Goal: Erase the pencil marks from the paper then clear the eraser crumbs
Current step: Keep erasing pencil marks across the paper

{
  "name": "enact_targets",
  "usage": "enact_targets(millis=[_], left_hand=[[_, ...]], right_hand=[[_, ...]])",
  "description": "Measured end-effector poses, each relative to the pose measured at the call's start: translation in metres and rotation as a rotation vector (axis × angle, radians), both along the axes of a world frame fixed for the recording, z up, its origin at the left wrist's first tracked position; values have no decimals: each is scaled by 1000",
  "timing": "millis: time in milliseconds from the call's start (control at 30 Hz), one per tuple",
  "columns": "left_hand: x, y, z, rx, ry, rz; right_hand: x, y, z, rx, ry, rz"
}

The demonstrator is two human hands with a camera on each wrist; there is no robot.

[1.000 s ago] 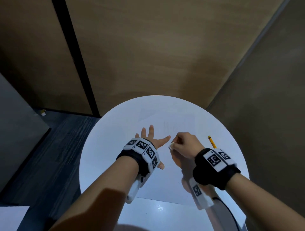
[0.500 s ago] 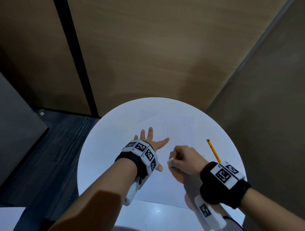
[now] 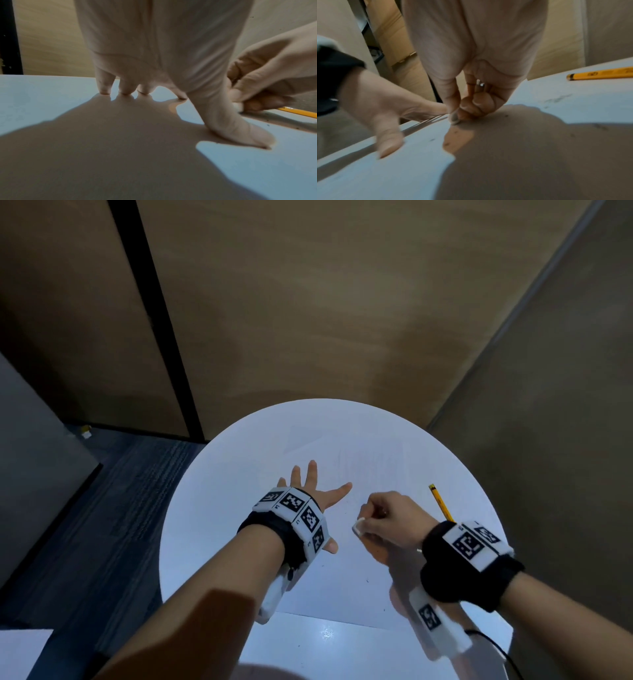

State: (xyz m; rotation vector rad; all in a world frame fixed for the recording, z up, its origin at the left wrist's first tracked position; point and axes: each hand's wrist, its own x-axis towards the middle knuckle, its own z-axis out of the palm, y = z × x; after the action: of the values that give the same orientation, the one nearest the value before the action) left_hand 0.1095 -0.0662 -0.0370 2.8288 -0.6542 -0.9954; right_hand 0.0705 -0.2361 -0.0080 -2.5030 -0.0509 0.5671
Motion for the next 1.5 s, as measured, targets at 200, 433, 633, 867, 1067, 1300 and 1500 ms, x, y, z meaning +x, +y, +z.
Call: enact_targets(millis=[200,433,633,867,1067,1300,1500], left_hand=[[-2,-1,2,6,0,2],[0,0,2,-1,-5,-12],[-1,0,-1,8,-17,1],[-1,-1,-1,11,-5,-6],[0,3,-4,-22,-8,3],[-3,3,5,-30,10,1],[-10,-26,10,-31,-106,-74]], right_hand=[[-2,2,-2,-8,-101,-71],[3,-2,4,-34,-83,-69],[-24,6,-2,-36,-85,36],[3,-8,2,-52,-178,-128],[-31,0,3,-72,-39,116],[-12,-38,1,-51,-94,-242],[-13,-40,3,-51,-64,-208]])
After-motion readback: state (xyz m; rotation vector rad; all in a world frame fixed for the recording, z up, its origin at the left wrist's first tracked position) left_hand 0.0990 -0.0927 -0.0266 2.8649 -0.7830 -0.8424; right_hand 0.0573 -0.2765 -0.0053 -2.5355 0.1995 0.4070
